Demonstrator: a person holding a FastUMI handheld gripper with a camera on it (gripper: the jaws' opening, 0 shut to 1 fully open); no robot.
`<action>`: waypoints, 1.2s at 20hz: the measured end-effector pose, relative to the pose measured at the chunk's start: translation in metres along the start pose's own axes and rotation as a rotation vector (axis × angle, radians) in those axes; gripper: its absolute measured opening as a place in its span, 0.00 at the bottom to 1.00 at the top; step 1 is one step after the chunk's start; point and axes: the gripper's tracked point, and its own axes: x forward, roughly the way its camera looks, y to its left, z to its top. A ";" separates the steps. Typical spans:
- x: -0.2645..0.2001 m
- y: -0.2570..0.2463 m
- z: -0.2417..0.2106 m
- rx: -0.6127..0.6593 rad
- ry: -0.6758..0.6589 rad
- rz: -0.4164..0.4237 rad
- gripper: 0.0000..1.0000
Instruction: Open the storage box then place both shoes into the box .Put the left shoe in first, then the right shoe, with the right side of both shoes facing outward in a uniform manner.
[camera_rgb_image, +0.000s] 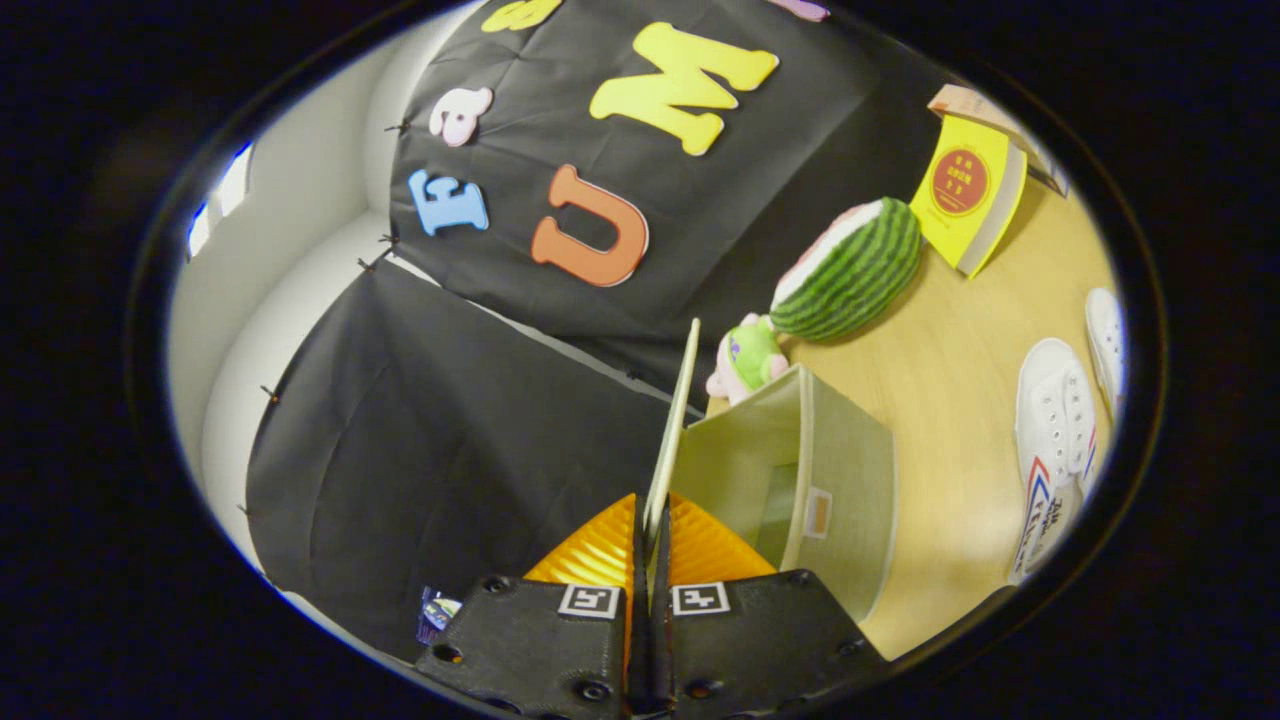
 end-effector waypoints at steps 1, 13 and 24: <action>0.002 0.012 -0.005 -0.011 -0.001 0.009 0.06; 0.068 0.099 -0.035 -0.074 -0.077 0.067 0.13; 0.116 0.119 -0.111 -0.269 0.036 -0.009 1.00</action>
